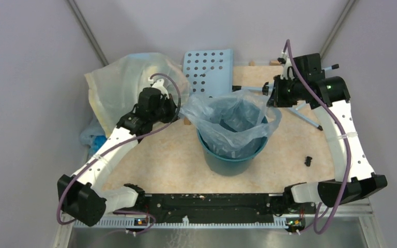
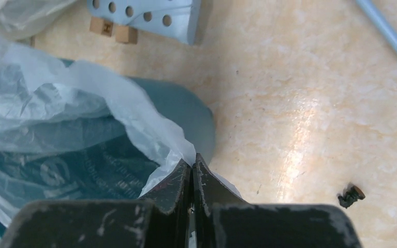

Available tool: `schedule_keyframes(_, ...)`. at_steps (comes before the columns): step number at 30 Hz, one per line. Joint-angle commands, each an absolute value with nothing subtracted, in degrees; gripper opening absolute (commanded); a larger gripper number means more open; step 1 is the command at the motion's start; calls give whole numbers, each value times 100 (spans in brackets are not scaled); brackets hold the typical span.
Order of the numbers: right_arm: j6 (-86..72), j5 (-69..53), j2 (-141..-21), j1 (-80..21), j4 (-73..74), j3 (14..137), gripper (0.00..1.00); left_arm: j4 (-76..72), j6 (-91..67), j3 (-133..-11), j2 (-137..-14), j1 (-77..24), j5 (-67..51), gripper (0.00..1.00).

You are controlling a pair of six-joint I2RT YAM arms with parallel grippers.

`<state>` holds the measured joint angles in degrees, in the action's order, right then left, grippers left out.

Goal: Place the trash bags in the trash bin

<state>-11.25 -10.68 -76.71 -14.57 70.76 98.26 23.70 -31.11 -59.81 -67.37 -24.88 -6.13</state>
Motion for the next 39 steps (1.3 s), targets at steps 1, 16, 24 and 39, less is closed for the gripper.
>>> schedule_keyframes(1,-1268,-939,-7821,-1083,6547,9736,0,2142,-2961,-5973,-7037,-2496,-915,0)
schedule_keyframes(16,-1395,-1484,-7909,-984,6206,8109,10,2289,-3121,-5311,-6917,-2655,-1267,0)
schedule_keyframes(24,-1585,-714,-7467,-984,6807,8847,33,2706,-3168,-5307,-6316,-2686,-920,0)
schedule_keyframes(39,-4198,-186,-6048,-984,6702,9109,69,3448,-4110,-5160,-5120,-2684,-4,30)
